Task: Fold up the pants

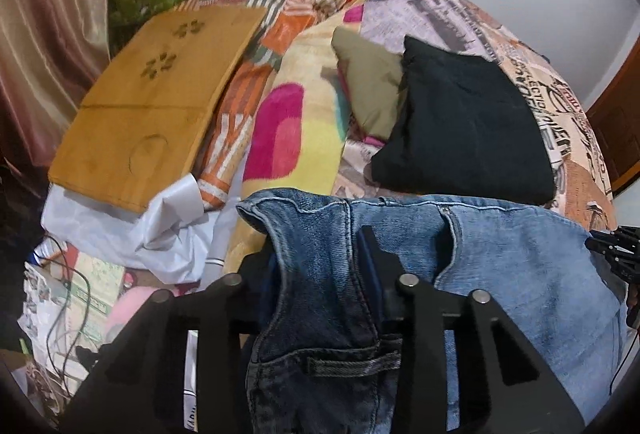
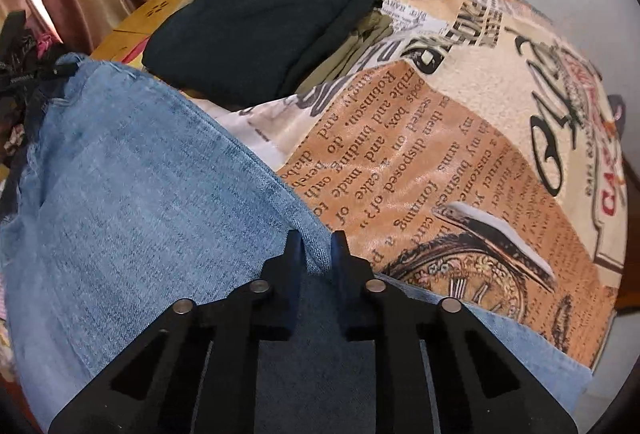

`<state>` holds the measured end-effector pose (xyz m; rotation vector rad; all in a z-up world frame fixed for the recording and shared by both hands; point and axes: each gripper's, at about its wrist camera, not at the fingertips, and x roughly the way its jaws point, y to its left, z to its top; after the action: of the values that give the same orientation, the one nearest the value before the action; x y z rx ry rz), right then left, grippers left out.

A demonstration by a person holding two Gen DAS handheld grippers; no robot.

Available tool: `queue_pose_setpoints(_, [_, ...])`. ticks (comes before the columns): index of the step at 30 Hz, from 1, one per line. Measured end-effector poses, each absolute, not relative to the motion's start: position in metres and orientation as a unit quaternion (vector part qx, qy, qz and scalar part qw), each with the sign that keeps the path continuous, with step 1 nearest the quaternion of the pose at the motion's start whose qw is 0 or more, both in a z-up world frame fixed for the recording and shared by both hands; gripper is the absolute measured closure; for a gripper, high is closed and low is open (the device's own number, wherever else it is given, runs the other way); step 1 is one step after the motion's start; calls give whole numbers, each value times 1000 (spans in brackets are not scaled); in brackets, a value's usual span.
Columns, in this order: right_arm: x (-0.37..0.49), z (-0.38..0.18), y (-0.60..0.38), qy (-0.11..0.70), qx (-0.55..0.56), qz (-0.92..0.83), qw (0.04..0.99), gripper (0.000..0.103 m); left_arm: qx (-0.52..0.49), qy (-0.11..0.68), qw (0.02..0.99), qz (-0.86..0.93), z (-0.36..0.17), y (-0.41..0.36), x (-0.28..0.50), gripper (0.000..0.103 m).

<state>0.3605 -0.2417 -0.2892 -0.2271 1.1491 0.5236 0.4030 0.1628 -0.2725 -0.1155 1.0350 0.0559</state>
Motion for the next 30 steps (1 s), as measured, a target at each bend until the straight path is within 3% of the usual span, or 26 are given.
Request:
queue_pose_setpoints(7, [368, -269, -235, 483, -135, 187, 844, 96, -29, 470, 881, 37, -247, 155, 411, 77])
queue_pose_setpoints(20, [330, -203, -243, 401, -92, 169, 896, 98, -41, 418, 908, 2, -208, 164, 370, 78])
queue_pose_setpoints(22, [314, -194, -243, 393, -90, 167, 900, 98, -28, 408, 913, 7, -197, 165, 354, 96])
queue_pose_setpoints(30, [247, -184, -227, 396, -94, 194, 892, 98, -40, 398, 916, -12, -178, 180, 295, 96])
